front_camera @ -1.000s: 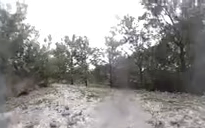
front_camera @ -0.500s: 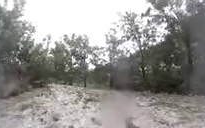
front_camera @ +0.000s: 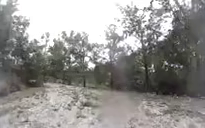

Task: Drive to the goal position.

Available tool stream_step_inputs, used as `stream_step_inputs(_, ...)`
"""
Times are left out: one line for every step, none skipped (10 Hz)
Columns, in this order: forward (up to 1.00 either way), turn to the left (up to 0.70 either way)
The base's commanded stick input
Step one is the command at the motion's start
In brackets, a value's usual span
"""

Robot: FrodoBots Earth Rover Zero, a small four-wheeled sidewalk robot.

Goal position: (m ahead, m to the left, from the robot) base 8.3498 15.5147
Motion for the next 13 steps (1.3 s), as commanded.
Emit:
stream_step_inputs(0.85, 0.0)
stream_step_inputs(0.85, 0.0)
stream_step_inputs(0.85, 0.0)
stream_step_inputs(0.85, 0.0)
stream_step_inputs(0.85, 0.0)
stream_step_inputs(0.85, 0.0)
stream_step_inputs(0.85, 0.0)
stream_step_inputs(0.85, 0.0)
stream_step_inputs(0.85, 0.0)
stream_step_inputs(0.85, 0.23)
stream_step_inputs(0.85, 0.34)
stream_step_inputs(0.85, 0.34)
stream_step_inputs(0.85, 0.34)
